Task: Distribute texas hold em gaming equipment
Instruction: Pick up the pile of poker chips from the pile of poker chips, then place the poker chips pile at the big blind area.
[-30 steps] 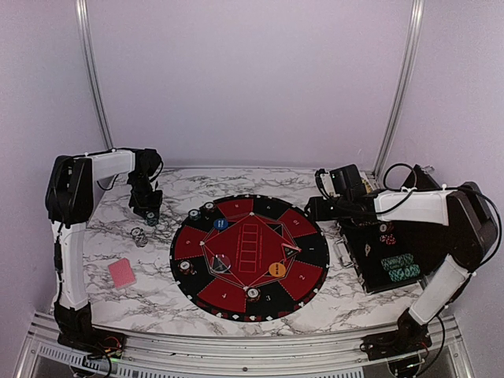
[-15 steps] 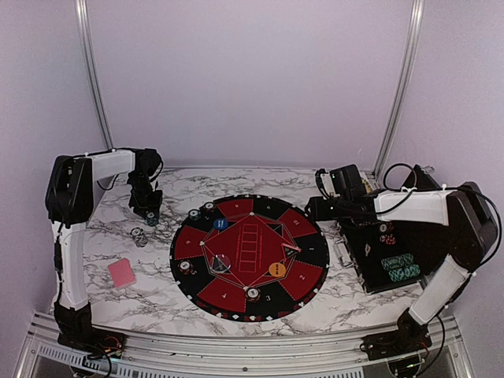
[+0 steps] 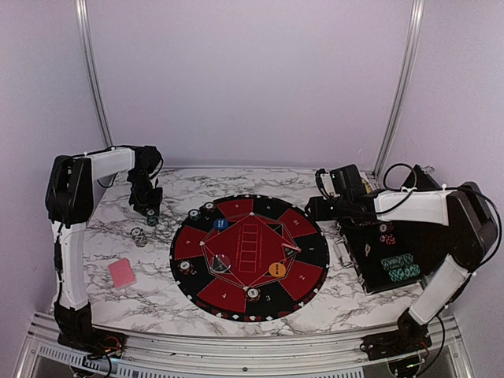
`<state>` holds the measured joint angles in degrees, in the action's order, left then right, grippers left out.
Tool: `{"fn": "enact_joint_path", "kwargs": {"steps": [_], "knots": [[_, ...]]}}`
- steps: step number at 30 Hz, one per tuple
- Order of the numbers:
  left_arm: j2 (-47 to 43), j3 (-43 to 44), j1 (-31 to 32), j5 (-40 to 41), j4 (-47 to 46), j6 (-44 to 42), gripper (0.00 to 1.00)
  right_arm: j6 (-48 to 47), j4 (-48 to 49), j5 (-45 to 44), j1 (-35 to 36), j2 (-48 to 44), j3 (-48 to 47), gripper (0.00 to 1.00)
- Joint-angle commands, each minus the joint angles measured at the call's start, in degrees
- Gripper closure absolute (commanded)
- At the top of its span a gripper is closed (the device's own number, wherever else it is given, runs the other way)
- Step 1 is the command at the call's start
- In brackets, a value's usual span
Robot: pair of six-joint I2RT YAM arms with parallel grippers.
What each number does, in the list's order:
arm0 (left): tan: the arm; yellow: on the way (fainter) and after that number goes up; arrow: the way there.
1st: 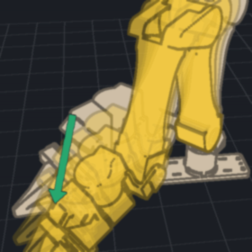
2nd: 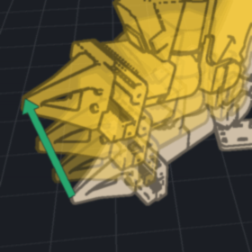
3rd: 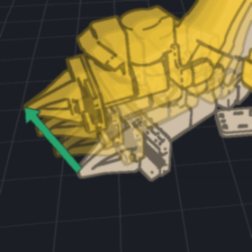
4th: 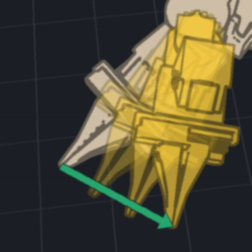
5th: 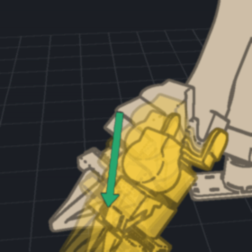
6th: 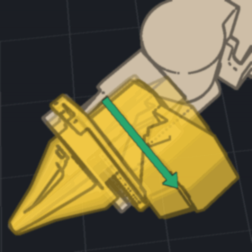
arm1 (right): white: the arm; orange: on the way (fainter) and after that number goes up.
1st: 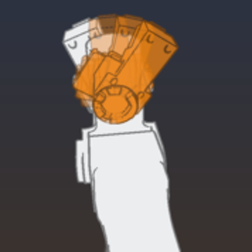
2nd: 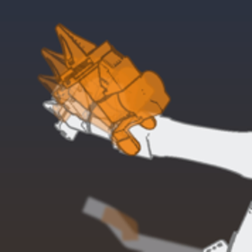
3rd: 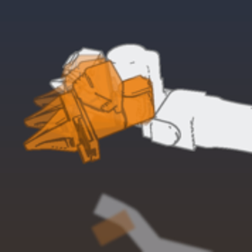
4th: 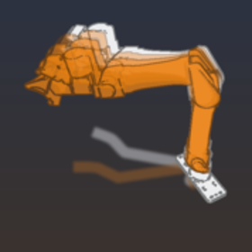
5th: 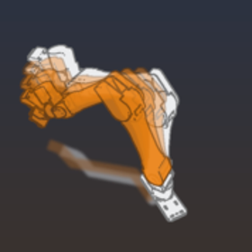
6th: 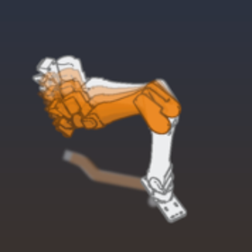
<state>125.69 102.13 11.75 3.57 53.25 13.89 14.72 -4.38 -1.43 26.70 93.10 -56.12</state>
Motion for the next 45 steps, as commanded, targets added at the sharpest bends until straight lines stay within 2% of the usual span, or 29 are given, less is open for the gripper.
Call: {"fn": "enact_joint_path", "kwargs": {"steps": [1, 13, 30, 45], "knots": [[-1.64, 1.09, 0.49, 0.91, 2.32, -0.27, 0.64, -0.38, 0.09, -0.06, -0.51, 0.15, -0.84, 0.48], [-4.26, -0.74, 2.93, 0.47, 2.4, 0.64, 0.64, -0.48, -0.06, -0.11, -0.51, -0.53, -0.75, 0.48], [-9.05, -5.27, 9.92, -0.51, 2.46, 3.59, 0.64, -0.66, -0.44, -0.29, -0.51, -0.99, -0.68, 0.48], [-11.56, -6.78, 21.51, -0.35, 2.46, 8.33, 0.64, -1.26, -1.05, -1.74, -0.94, -2.06, -0.51, 0.48]]}}
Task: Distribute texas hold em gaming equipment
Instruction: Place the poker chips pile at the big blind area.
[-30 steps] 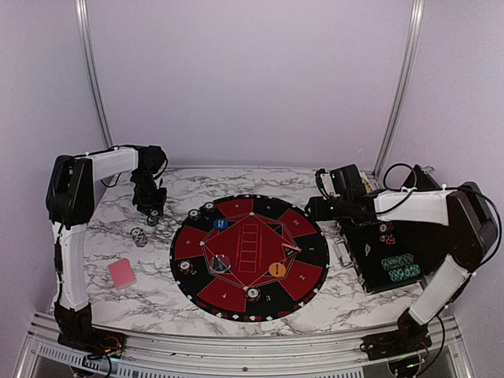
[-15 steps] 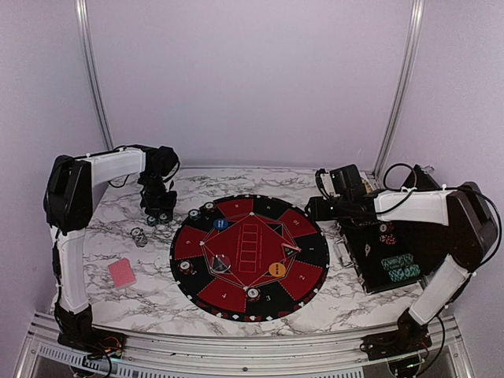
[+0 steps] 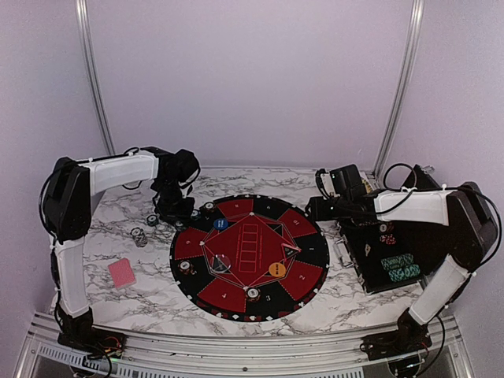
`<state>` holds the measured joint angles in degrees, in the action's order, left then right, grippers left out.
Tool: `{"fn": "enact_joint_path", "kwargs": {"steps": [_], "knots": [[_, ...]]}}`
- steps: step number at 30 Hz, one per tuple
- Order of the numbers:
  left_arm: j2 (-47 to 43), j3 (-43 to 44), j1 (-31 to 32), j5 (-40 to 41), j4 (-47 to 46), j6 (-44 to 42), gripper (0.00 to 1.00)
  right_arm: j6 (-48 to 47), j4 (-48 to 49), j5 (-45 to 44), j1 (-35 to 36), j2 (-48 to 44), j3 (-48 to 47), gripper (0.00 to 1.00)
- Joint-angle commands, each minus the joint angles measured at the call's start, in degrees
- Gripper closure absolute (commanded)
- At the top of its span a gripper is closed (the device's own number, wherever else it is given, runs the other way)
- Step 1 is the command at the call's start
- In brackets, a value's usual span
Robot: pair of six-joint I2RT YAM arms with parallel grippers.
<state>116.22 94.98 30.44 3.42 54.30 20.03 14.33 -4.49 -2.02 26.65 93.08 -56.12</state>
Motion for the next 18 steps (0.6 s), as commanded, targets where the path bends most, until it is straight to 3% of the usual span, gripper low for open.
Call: {"fn": "enact_joint_path", "kwargs": {"steps": [1, 8, 18], "knots": [[-1.99, 0.64, 3.79, -0.17, 1.45, 2.66, 0.64, -0.88, -1.02, -1.09, -1.2, -2.2, -0.44, 0.48], [0.18, 3.63, 11.37, -0.25, 1.9, 5.27, 0.64, -0.22, -1.09, -0.54, -4.22, -3.76, 0.42, 0.48], [8.22, 15.01, 22.65, -0.63, 4.39, 8.31, 0.64, 0.15, -1.28, 0.01, -7.31, -5.65, 1.4, 0.47]]}}
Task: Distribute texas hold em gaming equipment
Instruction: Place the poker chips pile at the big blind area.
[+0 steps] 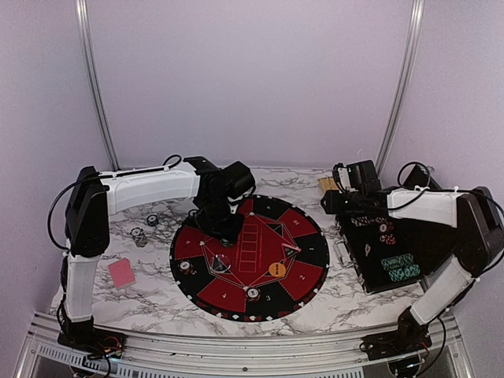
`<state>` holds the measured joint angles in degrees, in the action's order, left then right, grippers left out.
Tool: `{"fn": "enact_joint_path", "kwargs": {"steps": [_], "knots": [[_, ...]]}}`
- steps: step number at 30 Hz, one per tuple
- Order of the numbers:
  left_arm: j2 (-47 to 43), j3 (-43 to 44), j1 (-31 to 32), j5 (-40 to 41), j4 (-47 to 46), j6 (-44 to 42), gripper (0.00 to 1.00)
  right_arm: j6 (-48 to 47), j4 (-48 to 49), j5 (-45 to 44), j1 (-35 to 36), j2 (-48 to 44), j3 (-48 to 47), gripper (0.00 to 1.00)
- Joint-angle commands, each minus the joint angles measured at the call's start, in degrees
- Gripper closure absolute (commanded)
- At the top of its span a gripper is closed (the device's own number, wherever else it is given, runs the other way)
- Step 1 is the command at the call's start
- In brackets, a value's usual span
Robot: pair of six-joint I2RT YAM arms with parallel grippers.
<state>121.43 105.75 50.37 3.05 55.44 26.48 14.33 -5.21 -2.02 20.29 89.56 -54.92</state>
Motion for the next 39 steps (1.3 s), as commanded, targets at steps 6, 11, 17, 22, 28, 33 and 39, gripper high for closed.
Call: {"fn": "enact_joint_path", "kwargs": {"steps": [6, 11, 17, 22, 28, 33, 39], "knots": [[7.54, 12.36, 8.01, -0.43, 5.91, 2.89, 0.64, 0.04, -0.51, 0.01, -1.13, -2.5, 0.33, 0.48], [11.27, 16.11, 11.41, -1.46, 6.65, 3.78, 0.64, -0.07, -0.57, -0.44, -1.22, -2.71, 0.5, 0.48], [14.15, 18.39, 13.91, -2.26, 6.87, 4.69, 0.64, -0.08, -0.9, -0.64, -2.03, -3.39, 0.68, 0.47], [15.73, 19.57, 15.29, -2.61, 6.93, 5.0, 0.64, -0.08, -0.85, -0.79, -2.54, -3.99, 0.95, 0.47], [16.93, 19.75, 16.54, -2.79, 6.85, 5.58, 0.64, -0.18, -0.93, -0.91, -2.69, -4.01, 0.86, 0.47], [18.15, 20.32, 16.95, -2.79, 6.87, 5.61, 0.64, -0.26, -0.96, -0.96, -2.71, -4.55, 1.04, 0.47], [19.39, 20.45, 17.28, -2.79, 6.87, 5.72, 0.63, -0.34, -0.85, -1.21, -2.77, -4.69, 1.21, 0.47]]}}
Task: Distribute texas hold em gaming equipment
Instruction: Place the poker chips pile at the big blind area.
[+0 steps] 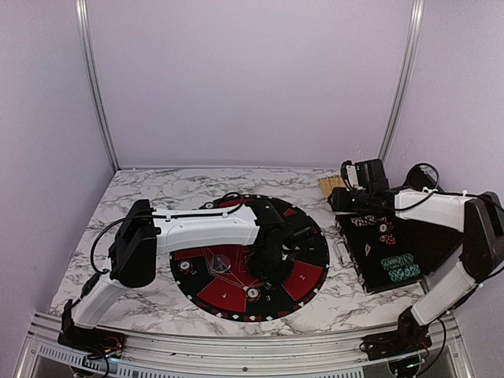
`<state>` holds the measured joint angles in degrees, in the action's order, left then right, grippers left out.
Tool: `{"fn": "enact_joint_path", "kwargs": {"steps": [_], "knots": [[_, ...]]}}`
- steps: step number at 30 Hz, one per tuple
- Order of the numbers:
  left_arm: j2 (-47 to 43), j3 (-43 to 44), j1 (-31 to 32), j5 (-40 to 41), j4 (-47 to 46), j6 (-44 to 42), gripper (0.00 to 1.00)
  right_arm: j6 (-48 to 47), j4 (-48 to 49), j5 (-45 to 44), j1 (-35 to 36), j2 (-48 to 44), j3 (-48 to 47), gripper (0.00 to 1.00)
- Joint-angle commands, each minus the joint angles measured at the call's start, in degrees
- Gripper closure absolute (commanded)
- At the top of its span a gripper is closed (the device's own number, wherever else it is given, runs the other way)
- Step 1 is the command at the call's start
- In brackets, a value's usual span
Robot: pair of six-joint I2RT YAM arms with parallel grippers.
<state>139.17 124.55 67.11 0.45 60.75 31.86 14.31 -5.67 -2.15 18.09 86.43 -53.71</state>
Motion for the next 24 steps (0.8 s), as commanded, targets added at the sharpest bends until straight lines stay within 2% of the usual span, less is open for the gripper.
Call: {"fn": "enact_joint_path", "kwargs": {"steps": [1, 11, 19, 24], "knots": [[1.85, 1.72, 0.56, -0.18, 1.52, 0.31, 0.63, -0.33, -0.45, -1.12, -0.59, -1.58, 0.01, 0.47], [2.94, 2.18, 0.74, -0.05, 1.56, 0.16, 0.58, -0.41, -0.49, -1.38, -0.6, -2.15, 0.19, 0.47], [2.12, 2.45, 0.74, -0.09, 1.65, -0.39, 0.44, -0.58, -0.72, -1.71, -0.6, -2.19, 0.03, 0.47], [0.19, 2.77, 0.61, 0.5, 1.73, -0.8, 0.39, -0.66, -0.83, -1.78, -0.6, -2.23, 0.01, 0.47]]}}
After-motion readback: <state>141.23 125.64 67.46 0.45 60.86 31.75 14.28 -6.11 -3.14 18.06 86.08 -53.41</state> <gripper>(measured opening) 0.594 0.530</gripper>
